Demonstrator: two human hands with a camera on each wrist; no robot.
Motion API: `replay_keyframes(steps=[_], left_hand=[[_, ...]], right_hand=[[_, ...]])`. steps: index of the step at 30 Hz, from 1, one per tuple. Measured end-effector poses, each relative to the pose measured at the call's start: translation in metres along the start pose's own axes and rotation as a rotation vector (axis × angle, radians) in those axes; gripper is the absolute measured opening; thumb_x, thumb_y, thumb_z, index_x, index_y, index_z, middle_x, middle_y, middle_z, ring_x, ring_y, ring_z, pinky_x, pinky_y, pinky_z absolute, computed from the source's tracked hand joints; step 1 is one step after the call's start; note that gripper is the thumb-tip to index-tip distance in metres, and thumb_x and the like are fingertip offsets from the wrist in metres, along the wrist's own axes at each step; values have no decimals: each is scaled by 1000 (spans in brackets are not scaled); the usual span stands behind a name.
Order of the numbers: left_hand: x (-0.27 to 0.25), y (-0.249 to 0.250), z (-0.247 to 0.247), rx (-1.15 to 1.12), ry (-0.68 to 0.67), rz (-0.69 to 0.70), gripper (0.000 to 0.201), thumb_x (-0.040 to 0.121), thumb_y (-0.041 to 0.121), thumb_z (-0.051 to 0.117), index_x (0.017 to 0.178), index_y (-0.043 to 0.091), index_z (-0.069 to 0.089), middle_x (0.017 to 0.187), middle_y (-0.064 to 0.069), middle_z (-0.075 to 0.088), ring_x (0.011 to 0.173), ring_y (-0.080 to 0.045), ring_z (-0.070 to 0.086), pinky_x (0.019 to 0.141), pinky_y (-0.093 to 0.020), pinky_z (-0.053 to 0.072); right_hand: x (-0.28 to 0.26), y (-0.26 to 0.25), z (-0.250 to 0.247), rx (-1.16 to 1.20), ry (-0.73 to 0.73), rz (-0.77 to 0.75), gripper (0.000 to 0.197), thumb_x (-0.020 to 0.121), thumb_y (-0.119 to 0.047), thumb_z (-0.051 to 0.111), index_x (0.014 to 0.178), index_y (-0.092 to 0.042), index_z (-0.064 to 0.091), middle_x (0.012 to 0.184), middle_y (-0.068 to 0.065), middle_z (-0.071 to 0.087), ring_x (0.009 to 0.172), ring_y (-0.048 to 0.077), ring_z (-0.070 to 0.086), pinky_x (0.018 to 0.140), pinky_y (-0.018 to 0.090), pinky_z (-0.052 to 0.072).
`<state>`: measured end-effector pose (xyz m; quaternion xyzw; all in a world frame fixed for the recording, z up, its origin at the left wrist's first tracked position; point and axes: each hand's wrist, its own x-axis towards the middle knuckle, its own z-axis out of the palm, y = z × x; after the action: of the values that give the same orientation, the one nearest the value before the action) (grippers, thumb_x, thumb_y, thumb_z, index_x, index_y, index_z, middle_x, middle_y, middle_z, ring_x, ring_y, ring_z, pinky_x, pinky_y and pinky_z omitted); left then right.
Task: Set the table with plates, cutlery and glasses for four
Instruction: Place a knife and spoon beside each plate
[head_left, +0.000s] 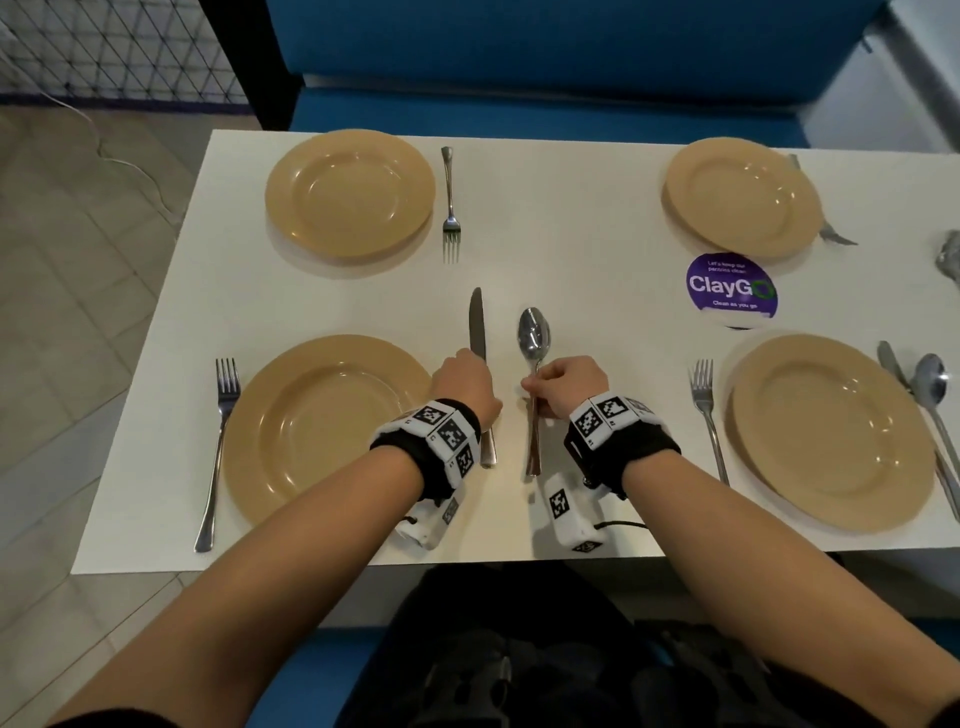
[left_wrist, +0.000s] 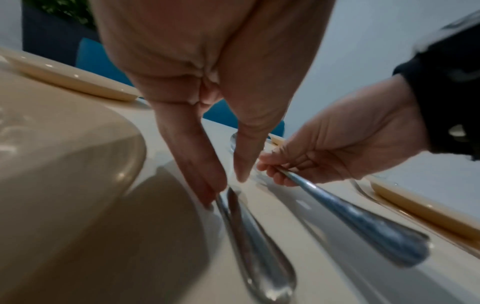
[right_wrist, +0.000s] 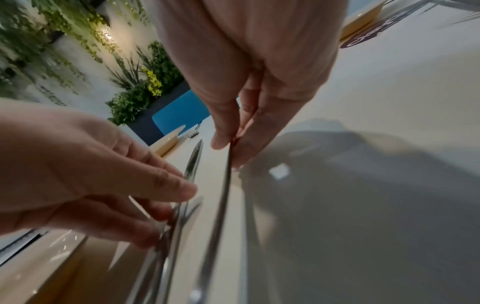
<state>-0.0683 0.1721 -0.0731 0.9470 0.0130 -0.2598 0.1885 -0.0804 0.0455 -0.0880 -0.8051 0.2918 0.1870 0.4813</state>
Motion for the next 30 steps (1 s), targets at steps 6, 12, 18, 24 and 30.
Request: replay_keyframes(steps=[6, 12, 18, 24, 30], left_hand=[[-5, -2, 8, 82, 5, -26, 41, 87, 17, 64, 122, 2, 47, 119, -11, 56, 109, -23, 57, 76, -24, 44], [-21, -15, 24, 63, -32, -55, 35, 82, 21, 69, 111, 5, 56, 108, -8, 63, 99, -23, 62, 69, -25, 46], [-37, -21, 33, 24, -2, -44, 35, 82, 15, 69, 112, 6, 54, 107, -8, 63, 100, -24, 61, 73, -27, 48], [-49, -26, 34, 67, 4, 15, 28, 85, 14, 64, 109, 4, 54, 110, -10, 61, 102, -25, 61, 74, -27, 45], [-60, -28, 31, 125, 14, 53, 26, 89, 14, 59, 112, 2, 54, 115, -11, 58, 106, -26, 59, 79, -28, 44]], right_hand=[[-5, 10, 10, -159, 21, -79, 27, 71, -17, 80, 61, -21, 55, 81, 7, 68, 83, 28, 69, 81, 41, 57], [-19, 13, 15, -353, 33, -147, 25, 79, -23, 74, 95, -8, 62, 101, 8, 66, 95, 23, 62, 74, 24, 42], [-30, 18, 26, -360, 2, -171, 27, 79, -21, 74, 102, -9, 63, 108, 8, 65, 101, 23, 61, 76, 23, 40], [-38, 24, 36, -316, -42, -182, 26, 78, -15, 73, 101, -9, 62, 106, 9, 67, 100, 24, 63, 82, 27, 48], [-45, 29, 44, -295, -56, -200, 27, 79, -14, 72, 103, -10, 61, 107, 9, 65, 94, 21, 61, 75, 23, 43]])
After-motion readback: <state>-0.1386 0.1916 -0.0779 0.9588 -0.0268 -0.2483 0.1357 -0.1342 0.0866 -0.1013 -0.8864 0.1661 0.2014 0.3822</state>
